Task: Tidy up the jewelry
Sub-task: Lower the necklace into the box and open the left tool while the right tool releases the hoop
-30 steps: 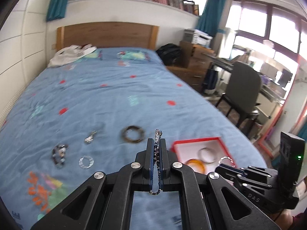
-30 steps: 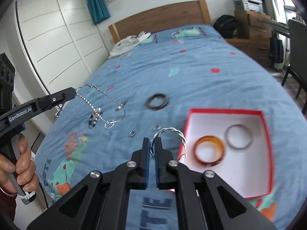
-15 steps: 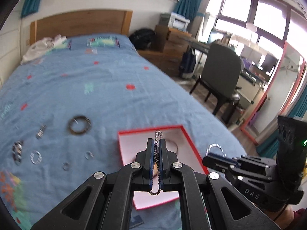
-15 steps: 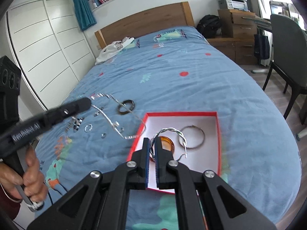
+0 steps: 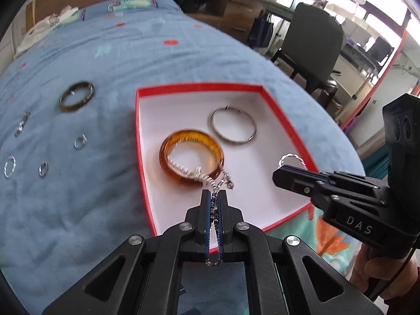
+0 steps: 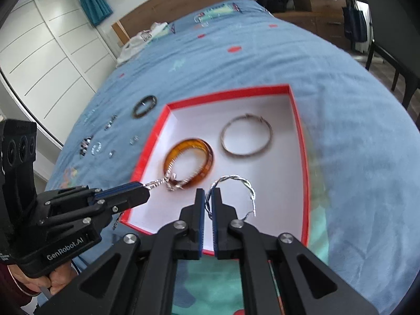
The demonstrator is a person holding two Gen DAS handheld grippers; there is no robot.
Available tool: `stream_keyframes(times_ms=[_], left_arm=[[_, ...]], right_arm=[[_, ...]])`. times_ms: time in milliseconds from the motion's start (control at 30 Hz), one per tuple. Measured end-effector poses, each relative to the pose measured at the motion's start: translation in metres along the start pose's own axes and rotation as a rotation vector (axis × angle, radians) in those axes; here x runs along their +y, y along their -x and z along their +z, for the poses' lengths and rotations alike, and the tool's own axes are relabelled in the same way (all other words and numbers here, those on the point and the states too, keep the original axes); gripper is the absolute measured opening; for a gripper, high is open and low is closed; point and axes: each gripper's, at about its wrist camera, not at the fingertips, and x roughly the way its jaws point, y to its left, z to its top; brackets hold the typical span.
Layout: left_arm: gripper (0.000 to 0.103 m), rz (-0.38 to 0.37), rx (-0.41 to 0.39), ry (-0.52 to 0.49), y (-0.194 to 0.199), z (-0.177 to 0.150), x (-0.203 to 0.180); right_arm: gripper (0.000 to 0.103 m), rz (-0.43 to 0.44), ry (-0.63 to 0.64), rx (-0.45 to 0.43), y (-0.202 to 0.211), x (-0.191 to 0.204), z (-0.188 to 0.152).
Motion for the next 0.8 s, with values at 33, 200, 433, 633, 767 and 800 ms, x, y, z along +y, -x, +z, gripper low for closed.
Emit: stream_keyframes(times_ms=[33, 200, 433, 633, 767, 800], left_arm=[[0.004, 0.0, 0.007, 0.003, -0.002, 0.0, 0.001], [0.005, 0.01, 0.027, 0.02, -0.011, 0.003, 0.006], [0.005, 0.006, 0.046, 0.05, -0.016, 0.0, 0.017], [0.008, 0.003, 0.062, 0.078, -0.02, -0.007, 0.023], [0.009, 0.005, 0.065, 0.08, -0.019, -0.013, 0.022], [0.009, 0.007, 0.067, 0.082, -0.019, -0.014, 0.022]], right_arm=[[0.005, -0.002, -0.003, 0.006, -0.002, -0.001, 0.0], [0.005, -0.013, -0.017, 0.05, -0.016, -0.01, -0.001], [0.006, -0.036, -0.027, 0.114, -0.03, -0.015, -0.001], [0.006, -0.061, 0.001, 0.135, -0.036, -0.012, -0.001], [0.006, -0.059, 0.004, 0.135, -0.038, -0.012, -0.002], [0.006, -0.057, 0.005, 0.134, -0.038, -0.013, -0.002]])
